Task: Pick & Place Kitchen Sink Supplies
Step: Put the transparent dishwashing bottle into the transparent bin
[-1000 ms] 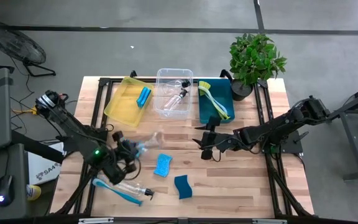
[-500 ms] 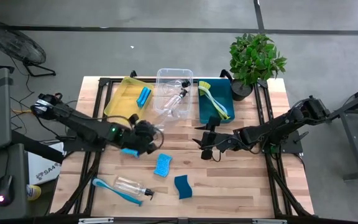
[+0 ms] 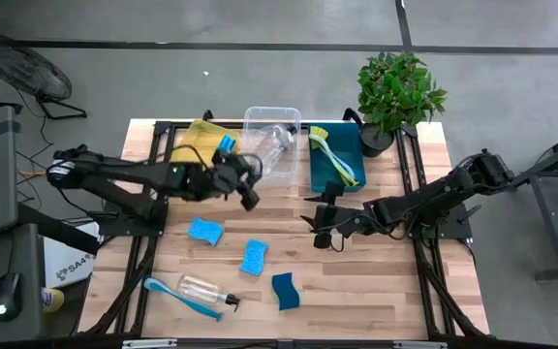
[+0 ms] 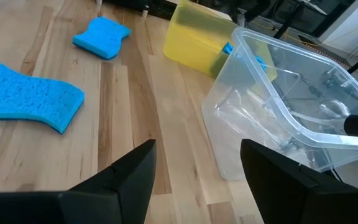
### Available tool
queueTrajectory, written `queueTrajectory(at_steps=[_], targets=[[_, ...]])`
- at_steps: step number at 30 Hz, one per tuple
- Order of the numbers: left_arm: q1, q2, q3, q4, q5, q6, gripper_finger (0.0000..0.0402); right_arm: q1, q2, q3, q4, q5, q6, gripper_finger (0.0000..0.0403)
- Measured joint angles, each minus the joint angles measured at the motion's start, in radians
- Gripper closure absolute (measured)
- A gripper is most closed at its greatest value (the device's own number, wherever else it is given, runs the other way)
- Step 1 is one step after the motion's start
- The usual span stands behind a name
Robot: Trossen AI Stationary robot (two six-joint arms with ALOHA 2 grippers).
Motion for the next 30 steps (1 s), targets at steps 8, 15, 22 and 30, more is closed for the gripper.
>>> queueTrajectory(at_steps=[8, 15, 22, 30], targets=[[0.195, 0.002, 0.192, -0.172, 0.200, -0.045, 0.0268, 0.000, 0.000, 0.000, -0.011, -0.001, 0.015, 0.0176], [0.412, 0.003, 0.259, -0.236, 0.477, -0.186, 0.0268, 0.000, 0.000, 0.000, -0.016, 0.000, 0.018, 0.0176], [0.562, 0.057, 0.260, -0.277, 0.755, -0.246, 0.0268, 0.000, 0.000, 0.000, -0.016, -0.008, 0.026, 0.0176], [0.656, 0.168, 0.260, -0.284, 0.894, -0.325, 0.0268, 0.000, 0.000, 0.000, -0.016, -0.008, 0.030, 0.0176]])
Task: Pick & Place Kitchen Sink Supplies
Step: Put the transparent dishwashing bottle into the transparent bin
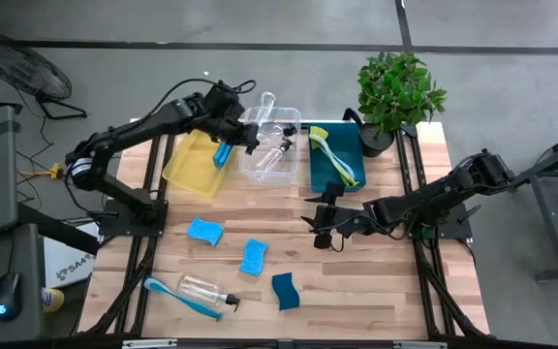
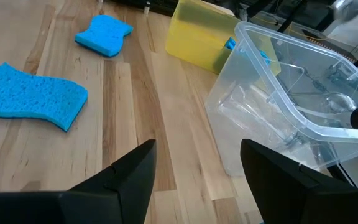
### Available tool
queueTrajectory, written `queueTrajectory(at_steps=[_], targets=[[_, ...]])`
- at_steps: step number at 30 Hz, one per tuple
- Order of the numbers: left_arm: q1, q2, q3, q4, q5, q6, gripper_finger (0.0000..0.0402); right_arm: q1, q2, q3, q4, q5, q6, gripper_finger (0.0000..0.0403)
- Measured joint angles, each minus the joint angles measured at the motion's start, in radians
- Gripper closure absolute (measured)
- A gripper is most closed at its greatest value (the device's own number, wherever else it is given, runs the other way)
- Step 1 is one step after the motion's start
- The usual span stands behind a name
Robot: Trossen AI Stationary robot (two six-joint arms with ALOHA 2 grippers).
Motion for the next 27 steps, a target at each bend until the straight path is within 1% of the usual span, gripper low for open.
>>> queueTrajectory(at_steps=[3, 5, 12, 16, 27], targets=[[0.026, 0.037, 0.000, -0.026, 0.063, -0.031, 0.0268, 0.000, 0.000, 0.000, 0.000, -0.003, 0.003, 0.0176], [0.032, 0.057, 0.000, -0.045, 0.082, -0.054, 0.0268, 0.000, 0.000, 0.000, 0.000, -0.009, 0.003, 0.0176], [0.032, 0.090, -0.001, -0.078, 0.066, -0.130, 0.0268, 0.000, 0.000, 0.000, 0.000, -0.018, 0.004, 0.0176], [0.030, 0.090, -0.001, -0.078, 0.021, -0.170, 0.0268, 0.000, 0.000, 0.000, -0.002, -0.018, 0.004, 0.0176], [0.030, 0.092, -0.001, -0.103, 0.003, -0.249, 0.0268, 0.000, 0.000, 0.000, -0.007, -0.020, 0.007, 0.0176]])
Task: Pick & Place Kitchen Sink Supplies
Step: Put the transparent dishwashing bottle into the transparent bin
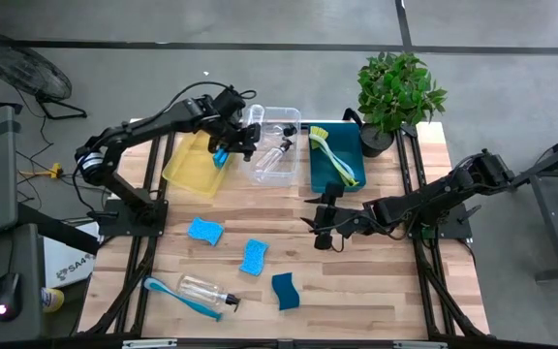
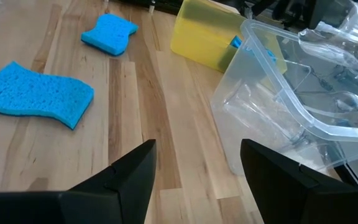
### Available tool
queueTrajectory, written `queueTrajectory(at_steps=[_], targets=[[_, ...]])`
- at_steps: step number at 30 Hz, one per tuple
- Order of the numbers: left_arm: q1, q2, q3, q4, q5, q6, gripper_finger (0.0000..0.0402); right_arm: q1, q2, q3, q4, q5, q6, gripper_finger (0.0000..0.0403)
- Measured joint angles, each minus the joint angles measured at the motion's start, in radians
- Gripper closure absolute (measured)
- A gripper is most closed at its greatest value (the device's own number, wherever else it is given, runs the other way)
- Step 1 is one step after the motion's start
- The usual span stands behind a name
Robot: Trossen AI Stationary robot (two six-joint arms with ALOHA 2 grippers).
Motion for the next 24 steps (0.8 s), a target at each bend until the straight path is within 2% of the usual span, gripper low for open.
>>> queueTrajectory(at_steps=[10, 18, 24], targets=[[-0.015, 0.006, 0.000, 0.006, -0.019, -0.012, 0.0266, 0.001, 0.000, 0.000, -0.024, -0.004, 0.023, 0.0176], [-0.035, 0.016, 0.000, 0.000, -0.033, -0.005, 0.0222, 0.001, 0.000, 0.000, -0.030, -0.022, 0.023, 0.0176], [-0.035, 0.017, 0.000, 0.001, -0.035, 0.014, 0.0213, 0.001, 0.000, 0.000, -0.033, -0.043, 0.032, 0.0176]])
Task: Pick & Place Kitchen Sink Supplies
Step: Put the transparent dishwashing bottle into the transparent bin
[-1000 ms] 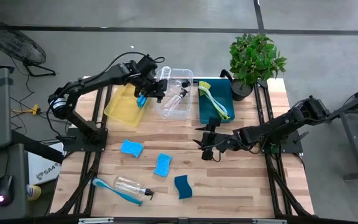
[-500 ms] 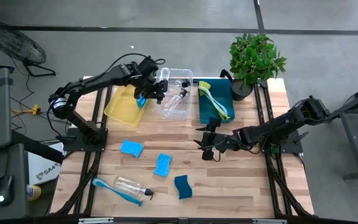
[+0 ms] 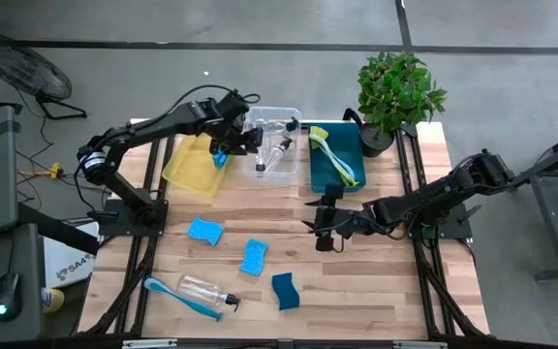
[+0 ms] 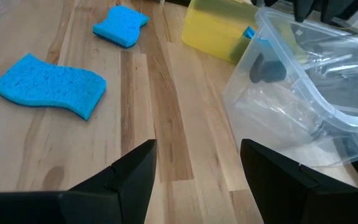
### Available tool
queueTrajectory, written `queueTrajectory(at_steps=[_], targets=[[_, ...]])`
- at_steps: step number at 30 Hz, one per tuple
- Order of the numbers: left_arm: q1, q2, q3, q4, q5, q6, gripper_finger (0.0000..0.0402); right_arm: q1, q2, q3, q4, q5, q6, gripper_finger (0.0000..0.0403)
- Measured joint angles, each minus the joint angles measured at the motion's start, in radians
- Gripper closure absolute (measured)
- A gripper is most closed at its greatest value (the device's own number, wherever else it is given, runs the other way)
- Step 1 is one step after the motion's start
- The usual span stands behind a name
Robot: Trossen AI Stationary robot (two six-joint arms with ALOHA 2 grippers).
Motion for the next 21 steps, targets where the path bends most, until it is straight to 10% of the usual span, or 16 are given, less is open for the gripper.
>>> queueTrajectory(at_steps=[21], targets=[[0.000, -0.112, 0.000, -0.004, -0.006, 0.383, 0.0211, 0.000, 0.000, 0.000, -0.054, -0.001, 0.033, 0.0176]])
